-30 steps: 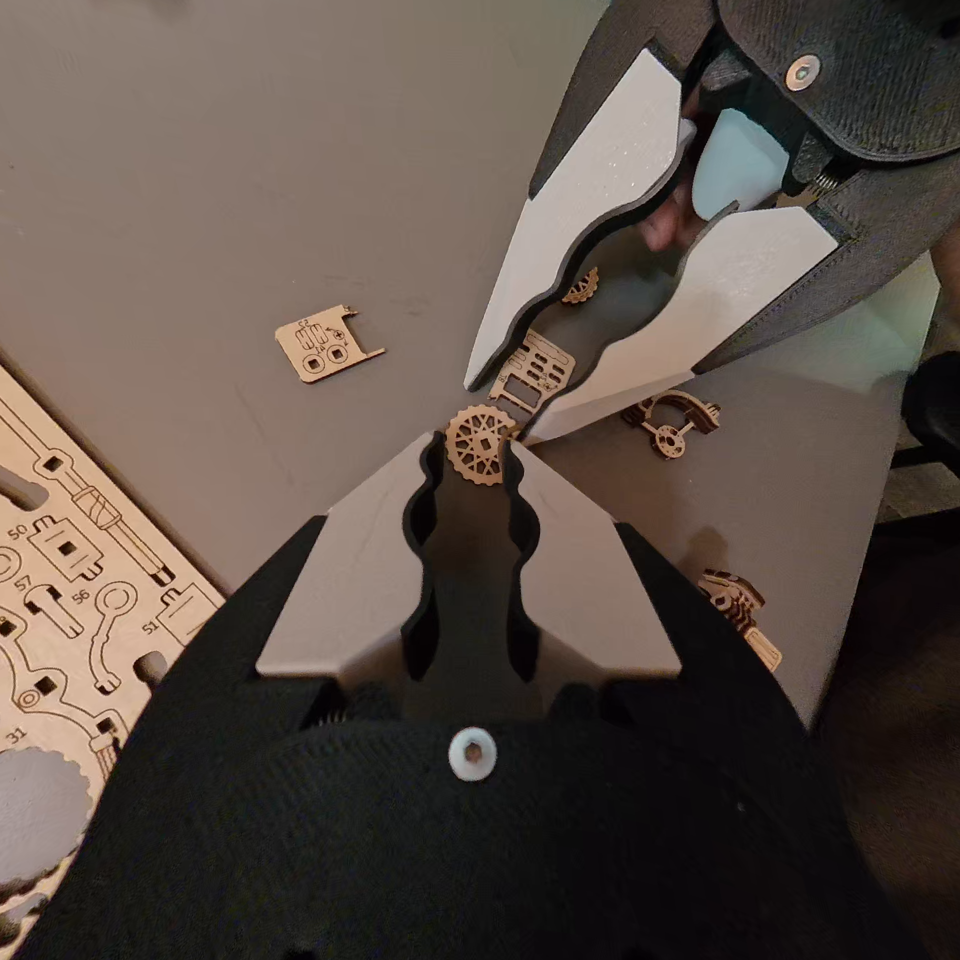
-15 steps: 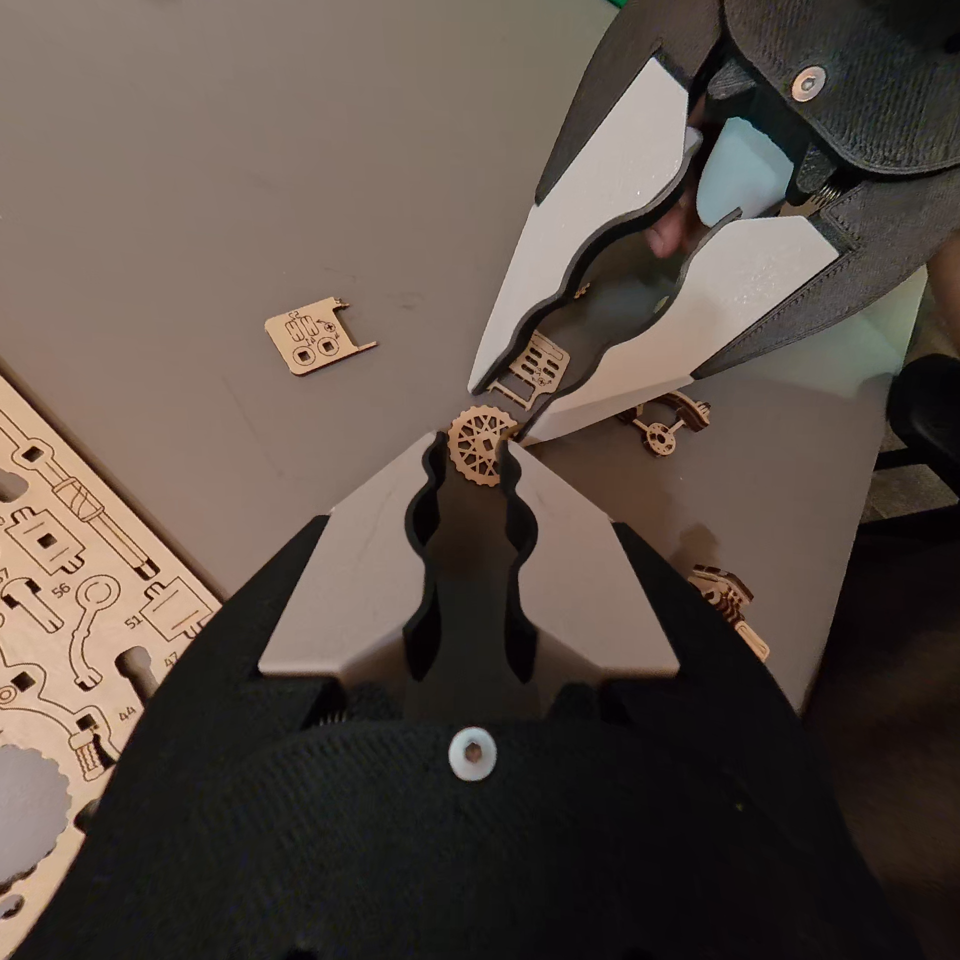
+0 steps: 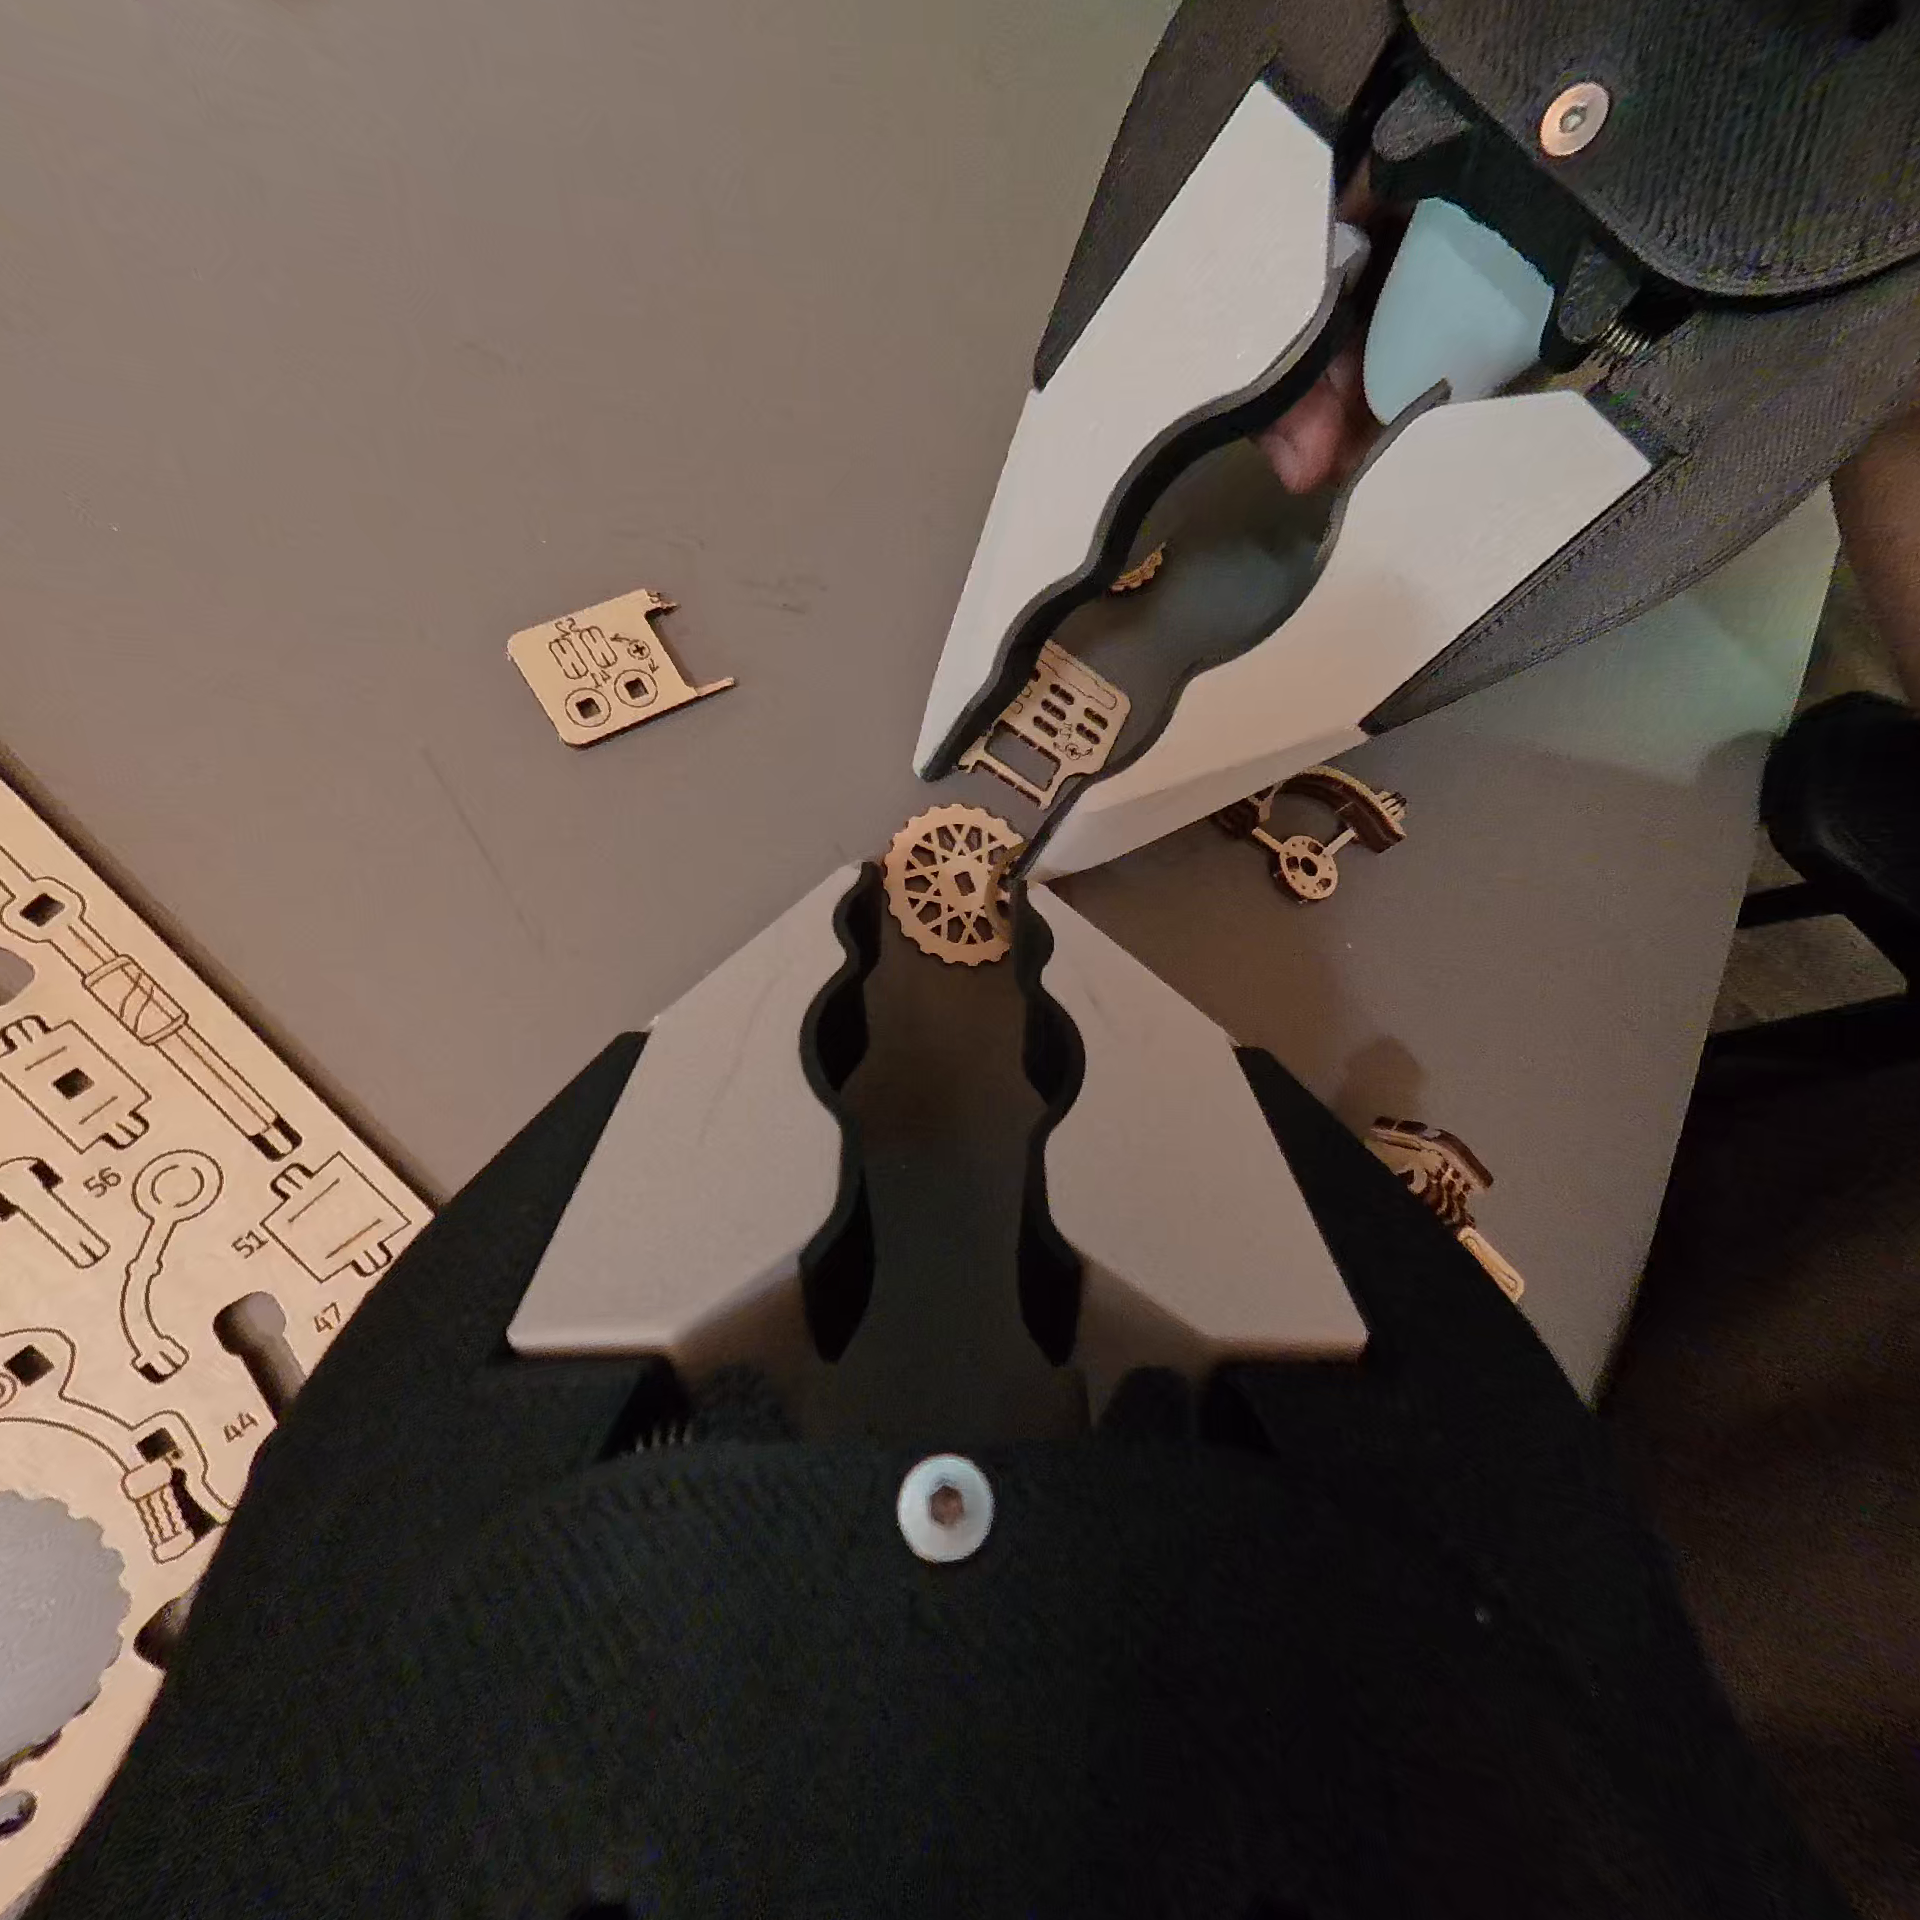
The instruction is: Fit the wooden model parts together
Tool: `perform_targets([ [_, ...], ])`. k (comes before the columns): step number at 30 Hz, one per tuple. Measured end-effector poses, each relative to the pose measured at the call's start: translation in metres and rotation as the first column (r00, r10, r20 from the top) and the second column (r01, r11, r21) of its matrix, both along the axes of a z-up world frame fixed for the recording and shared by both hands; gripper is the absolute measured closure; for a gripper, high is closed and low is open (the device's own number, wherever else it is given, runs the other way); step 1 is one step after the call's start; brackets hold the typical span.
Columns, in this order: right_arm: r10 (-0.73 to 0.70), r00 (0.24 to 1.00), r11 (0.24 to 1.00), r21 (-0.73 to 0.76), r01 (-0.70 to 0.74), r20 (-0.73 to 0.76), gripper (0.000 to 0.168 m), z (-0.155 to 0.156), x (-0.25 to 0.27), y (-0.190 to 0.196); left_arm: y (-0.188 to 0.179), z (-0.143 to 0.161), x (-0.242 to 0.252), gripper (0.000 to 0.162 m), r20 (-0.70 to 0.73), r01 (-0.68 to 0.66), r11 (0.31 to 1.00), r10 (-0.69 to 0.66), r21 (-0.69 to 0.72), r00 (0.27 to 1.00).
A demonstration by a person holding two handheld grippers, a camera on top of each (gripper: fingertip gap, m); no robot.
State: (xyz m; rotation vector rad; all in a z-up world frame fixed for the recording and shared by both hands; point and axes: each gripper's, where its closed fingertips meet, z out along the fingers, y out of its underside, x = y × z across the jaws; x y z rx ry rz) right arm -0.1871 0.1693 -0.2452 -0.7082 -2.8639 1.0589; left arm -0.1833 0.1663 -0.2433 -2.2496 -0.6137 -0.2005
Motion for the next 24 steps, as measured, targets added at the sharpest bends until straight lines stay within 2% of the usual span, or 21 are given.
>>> perform_targets([
  [1,0.001,1.000,1.000,0.000,-0.001,-0.003,0.146,0.000,0.000,-0.001,0.000,0.000,0.000,0.141,-0.004,0.000,1.000,0.000,-0.003,1.000],
  [15,-0.017,1.000,1.000,-0.014,0.017,-0.016,0.143,0.003,-0.001,0.001,-0.002,0.000,-0.001,0.143,0.010,-0.008,1.000,0.008,0.001,1.000],
  [20,-0.038,0.998,0.999,-0.030,0.037,-0.049,0.145,0.010,-0.002,0.001,-0.004,0.001,-0.003,0.145,0.012,-0.015,1.000,0.015,0.004,1.000],
  [24,-0.038,0.994,0.998,-0.046,0.033,-0.101,0.153,0.016,0.003,-0.003,-0.007,0.003,-0.005,0.145,0.018,-0.022,1.000,0.022,0.016,1.000],
])
